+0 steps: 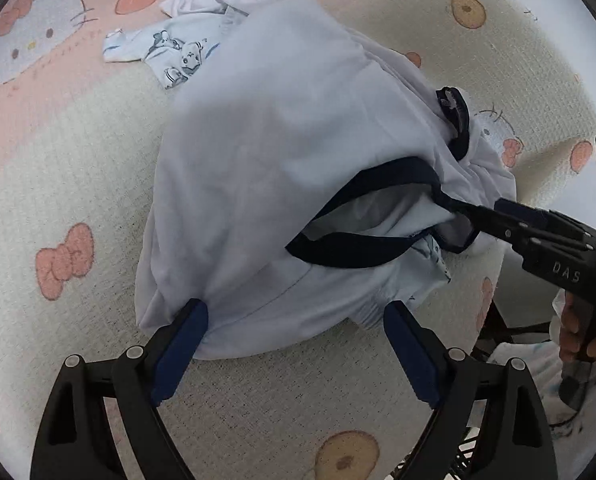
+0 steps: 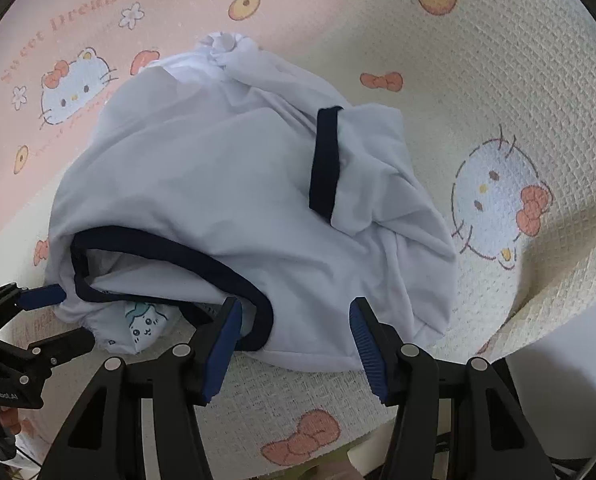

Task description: Fold clothes

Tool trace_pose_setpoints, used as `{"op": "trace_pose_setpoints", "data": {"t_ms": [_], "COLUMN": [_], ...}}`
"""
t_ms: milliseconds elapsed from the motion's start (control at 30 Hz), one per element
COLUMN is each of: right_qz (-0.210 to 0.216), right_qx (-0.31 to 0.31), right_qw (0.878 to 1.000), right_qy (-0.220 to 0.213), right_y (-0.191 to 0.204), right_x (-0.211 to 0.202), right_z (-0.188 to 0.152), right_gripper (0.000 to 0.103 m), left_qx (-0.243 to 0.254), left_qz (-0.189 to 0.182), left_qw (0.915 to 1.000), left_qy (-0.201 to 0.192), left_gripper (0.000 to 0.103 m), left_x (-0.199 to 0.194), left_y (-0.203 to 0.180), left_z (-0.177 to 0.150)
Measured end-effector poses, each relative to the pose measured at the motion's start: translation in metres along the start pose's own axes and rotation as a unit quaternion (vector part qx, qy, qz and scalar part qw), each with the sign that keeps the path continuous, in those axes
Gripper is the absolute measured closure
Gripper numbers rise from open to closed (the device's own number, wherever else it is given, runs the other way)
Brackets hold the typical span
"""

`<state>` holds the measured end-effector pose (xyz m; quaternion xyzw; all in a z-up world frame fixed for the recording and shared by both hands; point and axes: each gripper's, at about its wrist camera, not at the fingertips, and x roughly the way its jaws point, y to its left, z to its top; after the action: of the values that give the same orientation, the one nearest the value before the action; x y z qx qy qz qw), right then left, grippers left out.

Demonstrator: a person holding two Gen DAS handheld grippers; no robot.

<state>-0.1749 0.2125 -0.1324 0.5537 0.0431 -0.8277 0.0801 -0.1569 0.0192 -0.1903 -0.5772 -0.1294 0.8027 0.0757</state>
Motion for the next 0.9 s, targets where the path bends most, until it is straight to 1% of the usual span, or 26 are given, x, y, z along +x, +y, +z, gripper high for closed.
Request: {"op": "trace_pose_setpoints", "data": {"t_ms": [167, 233, 300, 400, 467, 600, 667, 767, 900], "right_qz": [0.003, 0.005, 0.011, 0.011, 0.011, 0.014, 0.006, -0.005, -0.015], "right_qx": [0.003, 0.008, 0.011, 0.005, -0.003, -0.019, -0.025, -0.026, -0.015], "right_qw": [1.0, 1.0, 1.0, 1.0, 1.0, 1.0, 0.999, 0.999, 0.999], "right_qy": [0.009, 0.012, 0.015, 0.017, 0.017, 0.015, 0.021, 0.028, 0.03], "right_y": [-0.005, -0.006, -0.006, -0.002, 0.003, 0.014, 0.017, 0.016, 0.011], "right_x": [0.005, 0.008, 0.011, 0.013, 0.013, 0.014, 0.018, 0.026, 0.034], "right_z": [-0.004, -0.005, -0.006, -0.005, -0.004, -0.004, -0.004, -0.004, -0.004], "right_gripper": [0.048, 0.048, 0.048, 0.048, 0.048, 0.048, 0.048, 0.047, 0.047], "left_qx": [-0.063, -0.069, -0.054, -0.006, 0.031, 0.08, 0.099, 0.13, 0.141], "left_qz": [-0.016, -0.011, 0.006, 0.047, 0.079, 0.106, 0.121, 0.158, 0.21], "left_qw": [0.9975, 0.9965, 0.997, 0.9968, 0.9942, 0.9893, 0.9858, 0.9764, 0.9644], "left_qy": [-0.027, -0.046, -0.056, -0.065, -0.066, -0.06, -0.061, -0.069, -0.078], "left_gripper": [0.014, 0.014, 0.014, 0.014, 0.014, 0.014, 0.014, 0.014, 0.014], "left_x": [-0.026, -0.039, -0.044, -0.04, -0.034, -0.017, -0.014, -0.006, 0.001], "left_y": [0.011, 0.012, 0.008, -0.004, -0.012, -0.029, -0.033, -0.038, -0.039], "left_z": [0.008, 0.013, 0.019, 0.023, 0.025, 0.03, 0.032, 0.031, 0.036]}}
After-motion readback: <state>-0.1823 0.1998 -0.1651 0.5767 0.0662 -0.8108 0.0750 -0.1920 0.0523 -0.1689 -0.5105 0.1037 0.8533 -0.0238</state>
